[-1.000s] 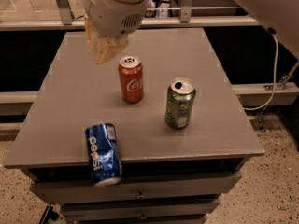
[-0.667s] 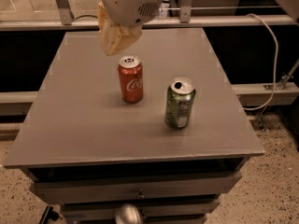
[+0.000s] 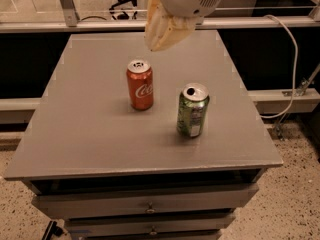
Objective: Move pepsi can near coke can
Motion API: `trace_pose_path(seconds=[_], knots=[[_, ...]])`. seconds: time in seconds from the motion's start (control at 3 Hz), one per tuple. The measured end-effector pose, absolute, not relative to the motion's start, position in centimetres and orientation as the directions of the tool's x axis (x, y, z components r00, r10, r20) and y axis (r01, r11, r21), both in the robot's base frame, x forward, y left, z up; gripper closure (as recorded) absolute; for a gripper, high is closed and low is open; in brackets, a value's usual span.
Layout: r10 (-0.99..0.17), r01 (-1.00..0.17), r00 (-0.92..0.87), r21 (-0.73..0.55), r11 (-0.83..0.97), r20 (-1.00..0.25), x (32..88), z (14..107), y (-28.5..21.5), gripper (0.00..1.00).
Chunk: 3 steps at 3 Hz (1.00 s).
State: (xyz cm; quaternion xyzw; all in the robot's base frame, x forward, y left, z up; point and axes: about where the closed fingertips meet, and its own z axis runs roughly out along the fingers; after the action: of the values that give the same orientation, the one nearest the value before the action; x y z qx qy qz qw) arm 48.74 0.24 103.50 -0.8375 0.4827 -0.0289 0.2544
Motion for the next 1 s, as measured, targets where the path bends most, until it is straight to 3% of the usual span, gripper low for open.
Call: trace_pose_path(seconds=[0.33,1.0], knots=[[-0.822,-0.79,0.534,-0.462,-0.404,-0.195,48.61,103.81,0.35,0.83],[-0.82,-0.779,0.54,-0.481,-0.402,-0.188,48.2,104.67,0.54,0.36]])
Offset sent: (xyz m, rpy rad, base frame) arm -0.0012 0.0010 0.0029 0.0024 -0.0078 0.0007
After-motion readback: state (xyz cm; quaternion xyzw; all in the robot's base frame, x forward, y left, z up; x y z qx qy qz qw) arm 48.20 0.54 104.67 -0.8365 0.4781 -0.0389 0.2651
